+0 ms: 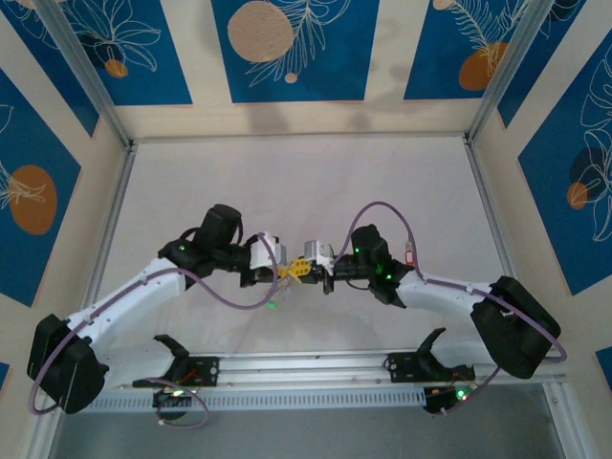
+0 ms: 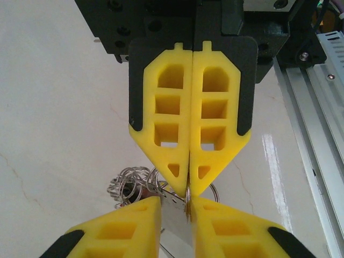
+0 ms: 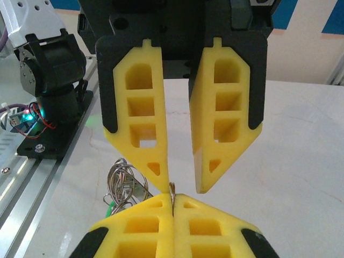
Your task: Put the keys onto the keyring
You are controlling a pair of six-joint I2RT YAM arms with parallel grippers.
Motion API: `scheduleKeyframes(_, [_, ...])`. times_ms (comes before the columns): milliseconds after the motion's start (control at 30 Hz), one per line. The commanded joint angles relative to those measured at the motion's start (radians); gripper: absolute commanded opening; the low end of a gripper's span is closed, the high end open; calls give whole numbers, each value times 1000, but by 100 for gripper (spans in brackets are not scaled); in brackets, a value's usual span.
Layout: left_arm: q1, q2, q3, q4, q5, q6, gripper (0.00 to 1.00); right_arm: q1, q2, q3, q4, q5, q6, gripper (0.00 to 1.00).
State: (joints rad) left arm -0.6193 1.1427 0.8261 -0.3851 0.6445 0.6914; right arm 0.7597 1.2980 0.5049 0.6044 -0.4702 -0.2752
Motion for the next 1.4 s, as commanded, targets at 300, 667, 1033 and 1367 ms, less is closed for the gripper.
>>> scheduleKeyframes(300, [-16, 42, 1, 12, -19, 40, 24, 15, 18, 36, 37, 9, -42, 0])
scheduleKeyframes(667, [-17, 75, -7, -14, 32, 86, 24, 13, 16, 8, 47, 21, -60, 0])
scheduleKeyframes(1033, [-19, 101, 35, -29, 7, 78, 0, 10, -13, -11, -14, 29, -97, 2])
scheduleKeyframes(1367, [-25, 34, 56, 12, -54, -20, 0, -33, -177, -98, -153, 66, -51, 35])
